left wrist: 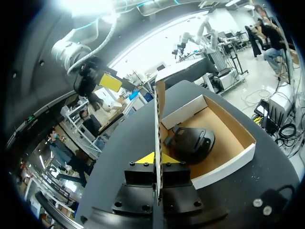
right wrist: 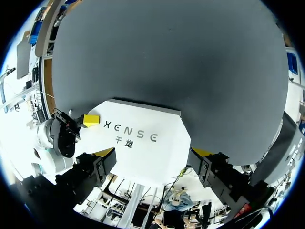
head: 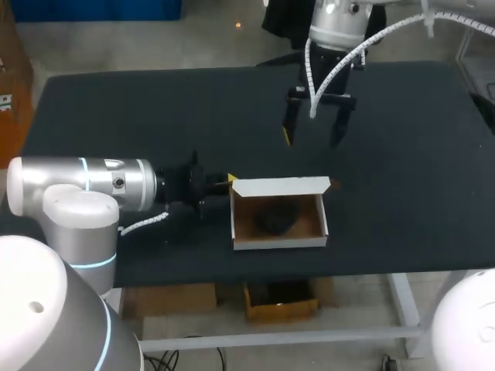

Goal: Assemble the packaging by folding the flat box into shape, placing the metal phone stand inside, and closing the box properly

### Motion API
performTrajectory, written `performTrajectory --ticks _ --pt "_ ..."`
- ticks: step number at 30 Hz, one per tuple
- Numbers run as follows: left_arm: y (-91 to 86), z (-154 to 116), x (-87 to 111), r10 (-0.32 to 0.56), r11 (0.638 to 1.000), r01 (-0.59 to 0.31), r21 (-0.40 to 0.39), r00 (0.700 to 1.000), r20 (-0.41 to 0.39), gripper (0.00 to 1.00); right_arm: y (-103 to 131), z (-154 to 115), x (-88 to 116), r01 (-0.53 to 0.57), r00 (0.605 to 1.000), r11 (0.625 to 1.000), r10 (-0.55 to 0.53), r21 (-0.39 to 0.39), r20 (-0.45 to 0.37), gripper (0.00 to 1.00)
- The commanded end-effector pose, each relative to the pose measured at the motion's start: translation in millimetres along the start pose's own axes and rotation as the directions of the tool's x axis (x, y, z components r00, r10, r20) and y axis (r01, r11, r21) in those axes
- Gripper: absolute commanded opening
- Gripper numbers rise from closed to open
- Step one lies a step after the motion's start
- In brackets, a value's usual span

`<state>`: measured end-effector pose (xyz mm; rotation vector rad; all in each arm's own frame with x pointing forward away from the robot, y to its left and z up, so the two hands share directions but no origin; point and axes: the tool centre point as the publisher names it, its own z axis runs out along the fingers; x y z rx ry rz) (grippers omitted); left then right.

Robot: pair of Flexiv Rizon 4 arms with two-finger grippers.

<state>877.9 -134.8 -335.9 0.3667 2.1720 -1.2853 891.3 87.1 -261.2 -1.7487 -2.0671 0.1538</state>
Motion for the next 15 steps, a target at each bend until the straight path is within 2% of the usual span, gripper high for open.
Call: performTrajectory --ticks 1,15 --pt "0.2 2.3 6.9 0.006 1.000 -0.006 0.006 1.000 0.024 0.00 -8.5 12.5 -11.7 -0.010 0.998 1.000 0.009 -0.011 -0.061 1.00" --pt "-1.0 2.3 8.9 0.027 1.000 -0.027 0.008 0.999 0.024 0.00 -12.0 16.4 -11.5 -0.027 0.998 1.000 0.026 -0.013 -0.062 1.00"
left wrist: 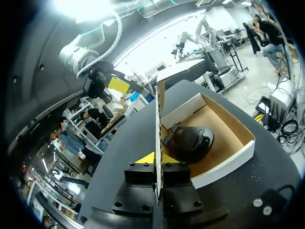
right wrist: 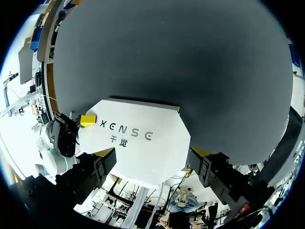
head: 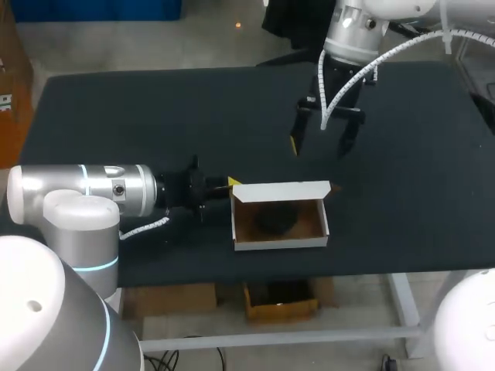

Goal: Assemble the packaging by folding the flat box into shape, placing the metal phone stand inside, and closing the box properly

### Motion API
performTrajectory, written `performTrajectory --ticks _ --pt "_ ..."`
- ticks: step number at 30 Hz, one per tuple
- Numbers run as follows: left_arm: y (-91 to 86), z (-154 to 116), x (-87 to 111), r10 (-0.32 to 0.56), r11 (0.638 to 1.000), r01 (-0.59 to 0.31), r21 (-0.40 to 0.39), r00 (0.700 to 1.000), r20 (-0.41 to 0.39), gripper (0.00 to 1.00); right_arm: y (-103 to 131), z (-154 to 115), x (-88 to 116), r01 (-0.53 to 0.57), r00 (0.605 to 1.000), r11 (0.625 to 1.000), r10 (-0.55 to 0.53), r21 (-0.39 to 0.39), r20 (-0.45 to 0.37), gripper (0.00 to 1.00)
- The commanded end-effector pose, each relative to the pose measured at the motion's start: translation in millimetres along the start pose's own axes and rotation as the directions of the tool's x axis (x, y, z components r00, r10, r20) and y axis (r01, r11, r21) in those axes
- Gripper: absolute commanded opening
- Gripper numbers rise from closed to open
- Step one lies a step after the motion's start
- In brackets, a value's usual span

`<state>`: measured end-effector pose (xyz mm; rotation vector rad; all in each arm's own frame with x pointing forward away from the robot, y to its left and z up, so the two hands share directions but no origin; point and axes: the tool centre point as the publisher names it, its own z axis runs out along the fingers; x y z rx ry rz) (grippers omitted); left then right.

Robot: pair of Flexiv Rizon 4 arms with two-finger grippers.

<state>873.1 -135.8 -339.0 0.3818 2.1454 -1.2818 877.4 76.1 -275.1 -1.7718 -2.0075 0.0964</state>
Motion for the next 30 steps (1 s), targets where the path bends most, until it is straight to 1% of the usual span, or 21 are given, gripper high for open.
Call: performTrajectory --ticks 1,5,7,8,11,12,14,15,23,30 --pt "-0.5 2 3.3 0.007 1.000 -0.007 0.000 1.000 0.010 0.00 -2 1 1 0.008 1.000 1.000 -0.008 0.012 -0.017 1.00" --pt "-0.6 3 4.8 0.019 1.000 -0.019 0.001 1.000 0.009 0.00 -3 6 0 -0.002 0.997 0.996 0.008 0.085 -0.071 1.00" --pt "-0.3 3 5.4 0.023 1.000 -0.023 0.000 1.000 0.008 0.00 -5 10 -1 -0.021 0.997 0.994 0.029 0.103 -0.076 1.00" --pt "-0.1 3 5.7 0.025 1.000 -0.025 0.001 1.000 0.008 0.00 -6 11 -2 -0.017 0.996 0.993 0.027 0.115 -0.086 0.87" --pt "0.2 3 6.2 0.031 1.000 -0.031 0.004 0.999 0.011 0.00 -9 13 -5 -0.034 0.995 0.990 0.046 0.137 -0.088 0.72" --pt "0.2 2 6.5 0.034 0.999 -0.034 0.005 0.999 0.012 0.00 -10 14 -5 -0.033 0.995 0.989 0.047 0.145 -0.091 0.69" --pt "0.4 2 6.8 0.040 0.999 -0.040 0.003 0.999 0.014 0.00 -12 15 -6 -0.057 0.994 0.986 0.070 0.157 -0.078 0.54" --pt "0.4 2 6.9 0.041 0.999 -0.041 0.003 0.999 0.015 0.00 -13 15 -7 -0.059 0.994 0.986 0.072 0.158 -0.078 0.49" --pt "0.8 3 7.8 0.048 0.999 -0.048 0.005 0.999 0.019 0.00 -22 20 -5 -0.071 0.995 0.978 0.082 0.194 -0.048 0.47" --pt "0.8 3 10.2 0.056 0.998 -0.056 0.009 0.998 0.027 0.00 -27 30 -12 -0.073 0.995 0.976 0.087 0.206 -0.057 0.47"
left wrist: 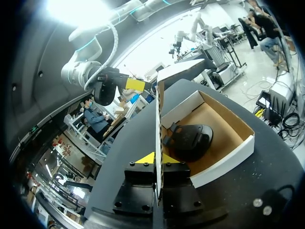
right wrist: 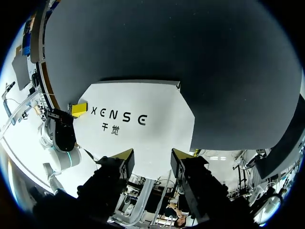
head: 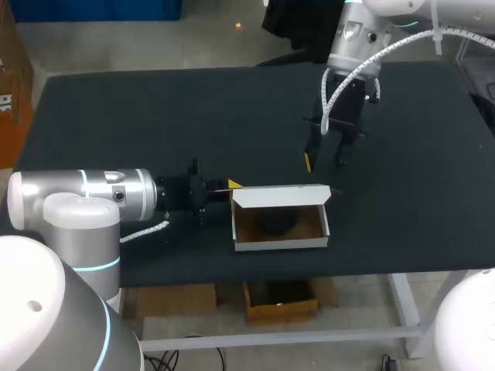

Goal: Assemble the packaging by folding the flat box into shape, placing the metal phone stand inside, and closing the box properly

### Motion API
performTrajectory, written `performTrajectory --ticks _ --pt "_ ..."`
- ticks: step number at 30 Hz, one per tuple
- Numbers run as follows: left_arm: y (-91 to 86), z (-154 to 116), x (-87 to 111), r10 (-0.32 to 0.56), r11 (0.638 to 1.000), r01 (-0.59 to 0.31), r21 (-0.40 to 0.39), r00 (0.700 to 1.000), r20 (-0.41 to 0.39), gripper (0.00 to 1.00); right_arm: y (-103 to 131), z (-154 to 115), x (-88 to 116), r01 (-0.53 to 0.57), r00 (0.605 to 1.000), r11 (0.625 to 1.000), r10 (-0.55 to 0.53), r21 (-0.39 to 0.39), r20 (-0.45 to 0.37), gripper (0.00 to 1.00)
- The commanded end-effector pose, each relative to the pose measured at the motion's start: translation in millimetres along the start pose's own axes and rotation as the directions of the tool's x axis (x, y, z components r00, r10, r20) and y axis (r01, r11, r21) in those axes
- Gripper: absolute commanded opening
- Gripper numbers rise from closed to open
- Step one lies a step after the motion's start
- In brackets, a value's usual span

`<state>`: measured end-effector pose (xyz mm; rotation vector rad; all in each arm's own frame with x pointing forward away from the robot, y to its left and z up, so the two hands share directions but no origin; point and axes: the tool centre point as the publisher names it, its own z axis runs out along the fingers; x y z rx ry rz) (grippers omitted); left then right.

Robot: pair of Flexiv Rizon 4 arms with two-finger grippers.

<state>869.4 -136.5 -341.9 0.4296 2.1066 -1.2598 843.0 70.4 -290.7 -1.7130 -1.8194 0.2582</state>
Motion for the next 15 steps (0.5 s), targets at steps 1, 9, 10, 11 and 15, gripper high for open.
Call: performTrajectory --ticks 1,9,10,11,15 --pt "0.8 2 6.1 0.004 1.000 -0.004 0.004 1.000 0.015 0.00 0 6 -5 0.002 1.000 1.000 -0.002 0.011 -0.012 0.47" --pt "0.4 4 11.5 0.020 1.000 -0.021 0.014 1.000 0.016 0.00 1 17 -15 0.005 0.999 1.000 -0.005 0.017 -0.035 0.45" --pt "0.2 4 11.9 0.021 1.000 -0.021 0.014 1.000 0.016 0.00 1 18 -15 0.006 0.999 1.000 -0.005 0.017 -0.036 0.45" --pt "0.1 5 12.5 0.022 1.000 -0.022 0.015 1.000 0.016 0.00 1 19 -15 0.006 0.999 1.000 -0.006 0.018 -0.038 0.45" --pt "-0.2 5 14.2 0.028 1.000 -0.029 0.011 0.999 0.017 0.00 0 20 -16 0.012 0.999 1.000 -0.012 0.018 -0.046 0.45"
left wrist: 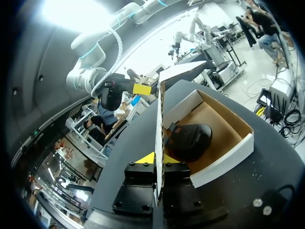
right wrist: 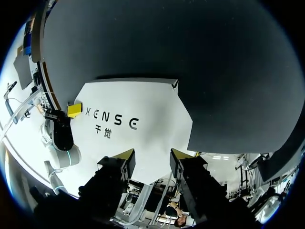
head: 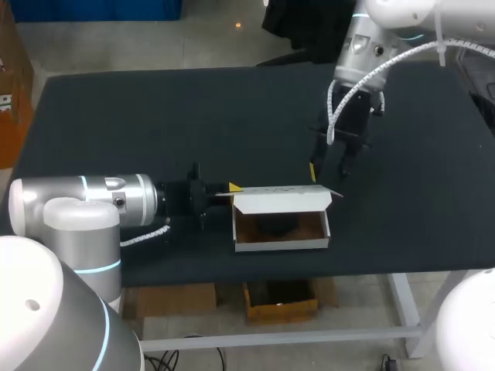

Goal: Assemble the packaging by folding the flat box into shape, placing the metal phone stand inside, and closing the box properly

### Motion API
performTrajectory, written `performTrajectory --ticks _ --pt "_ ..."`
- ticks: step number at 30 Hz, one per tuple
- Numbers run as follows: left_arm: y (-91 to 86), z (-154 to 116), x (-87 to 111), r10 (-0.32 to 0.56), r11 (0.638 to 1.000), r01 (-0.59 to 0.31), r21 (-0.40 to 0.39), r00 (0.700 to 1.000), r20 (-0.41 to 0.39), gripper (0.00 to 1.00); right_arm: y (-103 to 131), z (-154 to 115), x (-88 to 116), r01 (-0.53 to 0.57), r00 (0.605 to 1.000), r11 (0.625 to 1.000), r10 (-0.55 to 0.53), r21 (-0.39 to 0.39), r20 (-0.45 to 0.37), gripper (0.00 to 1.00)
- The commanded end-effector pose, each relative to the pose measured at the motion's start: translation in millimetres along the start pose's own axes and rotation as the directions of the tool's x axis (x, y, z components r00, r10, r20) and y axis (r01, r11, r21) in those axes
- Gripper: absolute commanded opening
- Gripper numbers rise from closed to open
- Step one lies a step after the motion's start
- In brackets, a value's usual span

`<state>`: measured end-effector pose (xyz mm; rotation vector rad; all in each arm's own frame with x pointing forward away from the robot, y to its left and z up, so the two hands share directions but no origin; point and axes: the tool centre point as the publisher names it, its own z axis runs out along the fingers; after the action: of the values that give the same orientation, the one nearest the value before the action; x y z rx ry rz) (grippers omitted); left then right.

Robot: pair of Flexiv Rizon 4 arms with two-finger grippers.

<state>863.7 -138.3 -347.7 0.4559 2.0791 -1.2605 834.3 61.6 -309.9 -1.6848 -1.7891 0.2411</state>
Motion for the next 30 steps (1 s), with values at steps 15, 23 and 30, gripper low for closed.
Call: performTrajectory --ticks 15,23,30 --pt "-3.4 2 8.2 0.011 1.000 -0.011 -0.011 1.000 0.013 0.10 -14 7 4 0.025 1.000 0.999 -0.025 -0.024 0.007 0.44" --pt "-4.3 0 8.7 0.010 1.000 -0.009 -0.012 1.000 0.017 0.12 -16 15 -1 0.020 1.000 1.000 -0.020 -0.017 0.003 0.44" --pt "-7.0 -5 7.3 0.013 1.000 -0.013 -0.009 1.000 0.029 0.18 -17 17 -2 0.019 1.000 1.000 -0.019 -0.016 -0.001 0.44"
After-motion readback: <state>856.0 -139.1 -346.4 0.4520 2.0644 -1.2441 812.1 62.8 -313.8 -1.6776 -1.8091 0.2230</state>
